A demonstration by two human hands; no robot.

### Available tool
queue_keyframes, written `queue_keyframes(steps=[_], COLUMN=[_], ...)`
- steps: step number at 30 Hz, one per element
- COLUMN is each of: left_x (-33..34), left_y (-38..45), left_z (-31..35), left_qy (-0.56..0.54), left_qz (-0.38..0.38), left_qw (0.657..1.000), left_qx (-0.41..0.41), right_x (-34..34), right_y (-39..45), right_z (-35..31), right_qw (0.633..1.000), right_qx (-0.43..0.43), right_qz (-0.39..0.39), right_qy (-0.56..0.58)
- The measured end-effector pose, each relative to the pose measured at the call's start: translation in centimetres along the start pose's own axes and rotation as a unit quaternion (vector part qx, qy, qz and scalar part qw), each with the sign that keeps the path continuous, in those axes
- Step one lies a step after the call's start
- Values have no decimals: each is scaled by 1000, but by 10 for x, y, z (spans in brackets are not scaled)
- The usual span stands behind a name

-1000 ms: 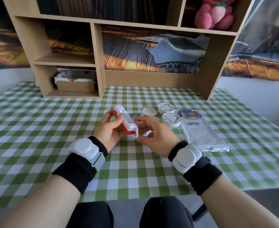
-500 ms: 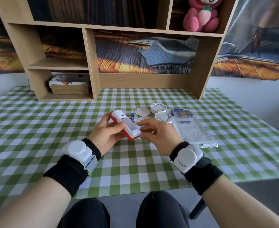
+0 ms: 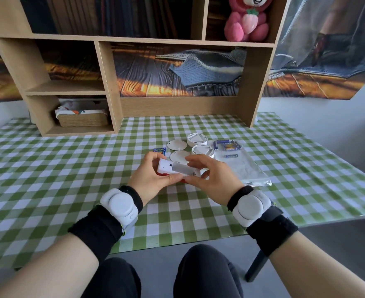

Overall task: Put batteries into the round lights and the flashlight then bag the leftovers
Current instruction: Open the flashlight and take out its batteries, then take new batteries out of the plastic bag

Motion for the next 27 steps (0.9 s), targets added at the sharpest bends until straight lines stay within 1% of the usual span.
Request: queue_keyframes(steps=[2,3,7,9,13,17,19,21,23,27], left_x=[2,2,-2,-2,0,13,28,36,56,89], left_y=[-1,-3,-2,0,5,20,32,42,60,86], left_z=[4,6,6,4,8,34,51,63,75,84], left_qy=[158,213,324,360,367,307,285,287,297,298], left_qz=[-12,-17,-26,-33,-49,-54,-57,-58,-68,-83], left_qw=[987,977,945,932,929,950,956,955,951,949], left_qx=[12,20,27,23,22,29,37,41,50,57], right_x=[-4,-5,-2,3,0,-32,-53,-66,-84,-107], right_y=[-2,-4,-2,0,-4,-10,-10,-7,-5,4], right_z=[4,5,7,9,14,22,33,40,51,64], right_qw=[1000,999,995,993,995,996,994,991,984,968], right_qx=[5,7,6,4,24,58,75,83,90,123], right_qz=[-6,-11,-38,-48,-34,16,46,74,99,111], right_qy=[-22,-35,-93,-108,-91,-59,-65,-78,-118,-189])
Point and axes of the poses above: each hand's wrist, its own y-axis towards the middle knuckle, its own x-axis out of the palm, z = x × y, the point moved 5 cm from there along y, towards the middle knuckle, and after that the axes turned 3 degrees about -z, right-handed, at the moved point
